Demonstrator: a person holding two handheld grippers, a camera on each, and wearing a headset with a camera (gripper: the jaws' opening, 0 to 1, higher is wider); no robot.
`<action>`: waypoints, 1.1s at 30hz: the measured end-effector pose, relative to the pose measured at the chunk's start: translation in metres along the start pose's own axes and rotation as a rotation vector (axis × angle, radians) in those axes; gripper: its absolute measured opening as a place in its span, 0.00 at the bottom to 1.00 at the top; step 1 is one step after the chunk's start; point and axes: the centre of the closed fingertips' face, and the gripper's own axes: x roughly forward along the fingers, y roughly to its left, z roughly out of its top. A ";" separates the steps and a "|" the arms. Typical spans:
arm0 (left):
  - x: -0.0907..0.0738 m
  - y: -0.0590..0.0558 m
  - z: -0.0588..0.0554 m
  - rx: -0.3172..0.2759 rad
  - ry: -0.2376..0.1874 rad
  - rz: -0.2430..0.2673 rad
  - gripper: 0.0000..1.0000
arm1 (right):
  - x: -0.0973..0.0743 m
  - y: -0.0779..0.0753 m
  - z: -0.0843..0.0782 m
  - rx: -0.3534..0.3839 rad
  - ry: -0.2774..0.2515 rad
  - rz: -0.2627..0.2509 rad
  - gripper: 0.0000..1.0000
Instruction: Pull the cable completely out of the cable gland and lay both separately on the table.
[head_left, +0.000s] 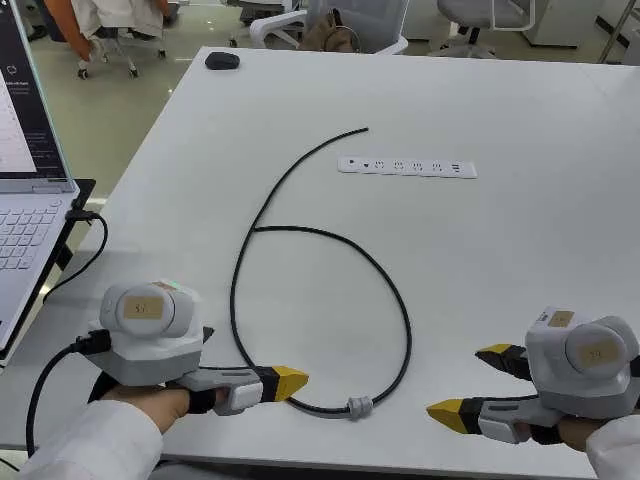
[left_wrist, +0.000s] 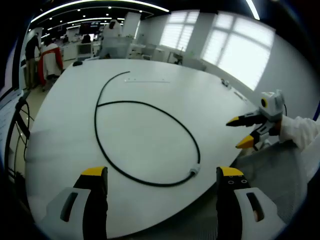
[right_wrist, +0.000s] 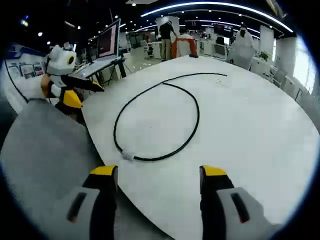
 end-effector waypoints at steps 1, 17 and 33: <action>0.000 0.000 -0.001 -0.006 0.004 -0.004 0.91 | 0.000 -0.001 0.001 0.003 -0.007 -0.002 0.65; 0.000 0.003 -0.003 -0.047 0.008 -0.009 0.89 | 0.002 -0.003 -0.001 0.017 0.004 -0.003 0.64; -0.001 0.004 -0.002 -0.037 0.005 -0.007 0.88 | 0.003 -0.001 -0.002 0.002 0.009 0.000 0.64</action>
